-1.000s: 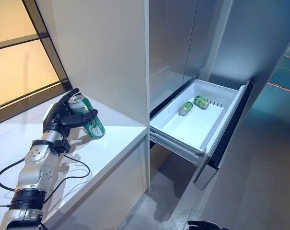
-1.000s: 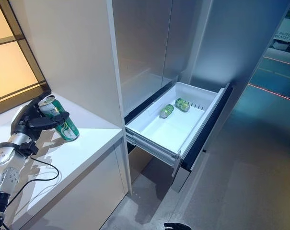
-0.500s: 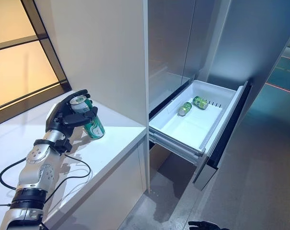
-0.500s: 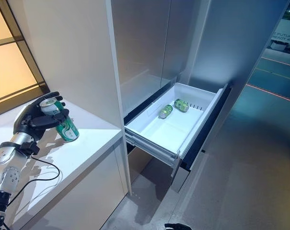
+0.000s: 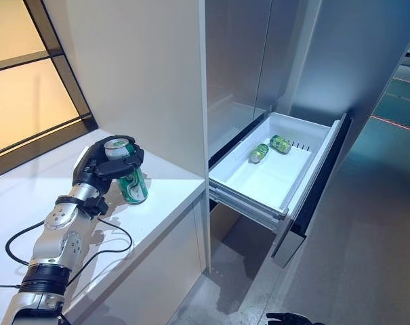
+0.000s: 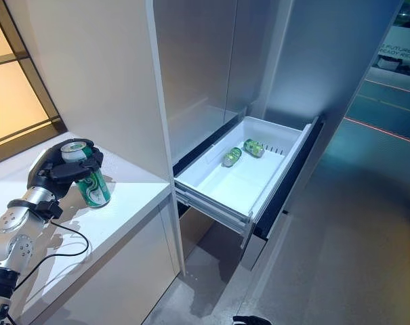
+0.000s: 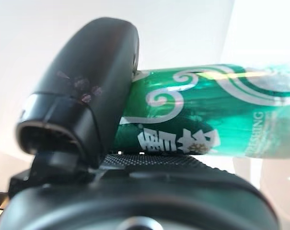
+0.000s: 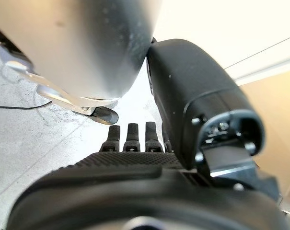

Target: Put drinks into fridge and close the fridge

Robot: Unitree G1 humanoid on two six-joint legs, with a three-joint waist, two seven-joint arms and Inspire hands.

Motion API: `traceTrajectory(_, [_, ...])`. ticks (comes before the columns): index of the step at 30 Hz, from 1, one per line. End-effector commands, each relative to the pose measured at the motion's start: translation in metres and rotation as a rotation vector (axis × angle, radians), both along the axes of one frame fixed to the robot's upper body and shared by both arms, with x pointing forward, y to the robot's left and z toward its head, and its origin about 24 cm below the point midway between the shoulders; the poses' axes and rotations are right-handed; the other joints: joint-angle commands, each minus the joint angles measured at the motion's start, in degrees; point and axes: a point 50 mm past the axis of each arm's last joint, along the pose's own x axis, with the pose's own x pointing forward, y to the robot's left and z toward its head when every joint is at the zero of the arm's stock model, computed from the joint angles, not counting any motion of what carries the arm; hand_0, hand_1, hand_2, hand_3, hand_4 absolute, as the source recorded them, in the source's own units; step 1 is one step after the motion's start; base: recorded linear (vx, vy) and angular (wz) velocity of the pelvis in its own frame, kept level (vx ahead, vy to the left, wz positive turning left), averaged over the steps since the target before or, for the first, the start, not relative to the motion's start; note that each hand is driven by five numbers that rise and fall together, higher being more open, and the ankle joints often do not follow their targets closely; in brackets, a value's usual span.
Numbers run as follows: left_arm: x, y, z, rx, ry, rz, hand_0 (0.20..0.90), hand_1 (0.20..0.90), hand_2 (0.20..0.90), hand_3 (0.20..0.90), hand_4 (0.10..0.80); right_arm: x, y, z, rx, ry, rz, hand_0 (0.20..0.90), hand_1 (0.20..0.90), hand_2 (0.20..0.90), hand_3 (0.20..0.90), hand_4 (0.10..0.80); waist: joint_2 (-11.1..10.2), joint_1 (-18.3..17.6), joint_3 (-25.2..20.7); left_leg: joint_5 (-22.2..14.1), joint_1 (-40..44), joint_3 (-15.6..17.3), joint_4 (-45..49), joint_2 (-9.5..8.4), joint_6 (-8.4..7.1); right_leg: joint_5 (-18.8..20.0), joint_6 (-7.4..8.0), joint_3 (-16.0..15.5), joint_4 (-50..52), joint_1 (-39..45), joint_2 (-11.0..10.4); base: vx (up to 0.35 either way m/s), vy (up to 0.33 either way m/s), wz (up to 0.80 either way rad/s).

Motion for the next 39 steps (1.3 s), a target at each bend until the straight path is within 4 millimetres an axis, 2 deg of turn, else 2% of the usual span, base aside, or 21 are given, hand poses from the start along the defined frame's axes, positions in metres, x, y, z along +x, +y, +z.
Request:
traceTrajectory(1, [0.017,-0.013,0.107,0.01,-0.472,-0.072,0.3,0.3,0.3,0.2,0.1,-0.015,-0.018,0.0,-0.036,0.074,0.052,0.9,0.9,0.9,0.9,0.8,1.5,-0.9,-1.4,-7.0,1.4,-2.7,2.4,-4.17,2.88,-6.6,2.27,2.3,6.3,-1.1,1.3,0.0,0.0,0.0])
traceTrajectory(5, [0.013,-0.027,0.12,-0.001,-0.534,-0.148,0.3,0.3,0.3,0.2,0.1,0.0,-0.014,0.004,0.001,-0.027,0.033,0.9,0.9,0.9,0.9,0.8,1.4,-0.9,-1.3,-7.0,1.2,-2.7,2.6,-4.09,2.82,-6.5,2.27,2.2,6.3,-1.2,1.3,0.0,0.0,0.0])
traceTrajectory(8, [0.007,-0.055,0.134,-0.034,-0.61,-0.289,0.3,0.3,0.3,0.2,0.1,0.041,-0.005,0.017,-0.036,-0.26,0.094,0.9,0.9,0.9,0.9,0.8,1.7,-0.5,-1.4,-6.8,0.9,-3.0,2.7,-3.98,2.92,-6.4,2.32,2.1,6.6,-1.4,1.4,0.0,0.0,0.0])
traceTrajectory(11, [0.001,-0.072,0.142,-0.047,-0.647,-0.378,0.3,0.3,0.3,0.2,0.1,0.07,0.009,0.031,0.0,-0.421,0.153,0.9,0.9,0.9,0.9,0.8,2.0,-0.5,-1.3,-6.9,1.0,-3.0,2.4,-4.07,3.12,-6.6,2.24,1.9,6.7,-1.5,1.3,-0.012,0.004,0.0])
traceTrajectory(12, [-0.002,-0.077,0.145,-0.045,-0.661,-0.411,0.3,0.3,0.3,0.2,0.1,0.086,0.019,0.042,0.04,-0.496,0.172,0.9,0.9,0.9,0.9,0.8,2.0,-0.8,-1.2,-6.8,1.0,-2.9,2.4,-4.09,3.21,-6.6,2.28,1.9,6.7,-1.6,1.3,-0.065,0.001,0.0])
traceTrajectory(13, [-0.006,-0.081,0.147,-0.032,-0.681,-0.453,0.3,0.3,0.3,0.2,0.1,0.104,0.04,0.065,0.116,-0.616,0.201,0.9,0.9,0.9,0.9,0.8,1.9,-1.6,-0.9,-6.7,1.1,-2.7,2.3,-4.1,3.24,-6.6,2.43,2.0,6.8,-1.7,1.2,-0.058,-0.009,-0.01])
traceTrajectory(14, [-0.007,-0.082,0.147,-0.031,-0.686,-0.465,0.3,0.3,0.3,0.2,0.1,0.108,0.046,0.073,0.15,-0.665,0.212,0.9,0.9,0.9,0.9,0.8,1.8,-1.9,-0.9,-6.7,1.1,-2.7,2.2,-4.11,3.25,-6.6,2.48,2.0,6.8,-1.7,1.2,-0.06,-0.016,-0.01])
traceTrajectory(17, [-0.013,-0.086,0.142,-0.017,-0.703,-0.513,0.3,0.3,0.3,0.2,0.1,0.123,0.071,0.114,0.292,-0.86,0.255,0.9,0.9,0.9,0.9,0.8,1.7,-3.0,-0.5,-6.4,1.1,-2.6,2.0,-4.15,3.28,-6.5,2.66,2.5,6.7,-1.9,1.2,-0.049,-0.015,0.0])
traceTrajectory(18, [-0.015,-0.087,0.137,-0.013,-0.705,-0.532,0.3,0.3,0.3,0.2,0.1,0.13,0.078,0.136,0.343,-0.945,0.281,0.9,0.9,0.9,0.9,0.8,1.7,-3.3,-0.4,-6.2,1.1,-2.5,1.9,-4.16,3.28,-6.3,2.75,2.7,6.7,-2.0,1.3,-0.048,-0.008,-0.01])
traceTrajectory(23, [-0.027,-0.088,0.109,0.022,-0.712,-0.598,0.3,0.3,0.3,0.2,0.1,0.155,0.081,0.234,0.475,-1.296,0.398,0.9,0.9,0.9,0.9,0.8,1.8,-3.6,0.1,-5.6,1.0,-2.3,1.6,-4.15,3.38,-5.7,2.66,3.5,6.6,-2.3,1.4,-0.037,0.011,-0.08])
traceTrajectory(27, [-0.033,-0.099,0.1,0.018,-0.718,-0.662,0.3,0.3,0.3,0.2,0.1,0.162,0.089,0.277,0.568,-1.441,0.42,0.9,0.9,0.9,0.9,0.8,2.0,-3.1,0.1,-5.4,0.8,-2.4,1.6,-4.27,3.7,-5.5,2.34,4.0,6.4,-2.4,1.5,-0.012,0.017,-0.11])
traceTrajectory(31, [-0.038,-0.114,0.098,0.028,-0.714,-0.736,0.3,0.3,0.3,0.2,0.1,0.161,0.102,0.295,0.721,-1.459,0.412,0.9,0.9,0.9,0.9,0.8,1.8,-2.8,-0.1,-5.4,0.6,-2.5,1.9,-4.31,3.87,-5.5,2.2,4.0,6.4,-2.4,1.5,0.0,0.0,0.0])
traceTrajectory(34, [-0.039,-0.126,0.099,0.041,-0.704,-0.795,0.3,0.3,0.3,0.2,0.1,0.161,0.113,0.298,0.837,-1.398,0.417,0.9,0.9,0.9,0.9,0.8,1.5,-2.6,-0.1,-5.5,0.5,-2.6,2.1,-4.35,3.84,-5.4,2.15,3.8,6.3,-2.3,1.5,-0.002,-0.01,0.0])
traceTrajectory(39, [-0.038,-0.138,0.1,0.047,-0.693,-0.848,0.3,0.3,0.3,0.2,0.1,0.161,0.124,0.297,0.905,-1.337,0.45,0.9,0.9,0.9,0.9,0.8,1.2,-2.3,-0.2,-5.4,0.4,-2.8,2.3,-4.41,3.77,-5.2,2.07,3.3,6.2,-2.2,1.4,0.0,0.0,0.0])
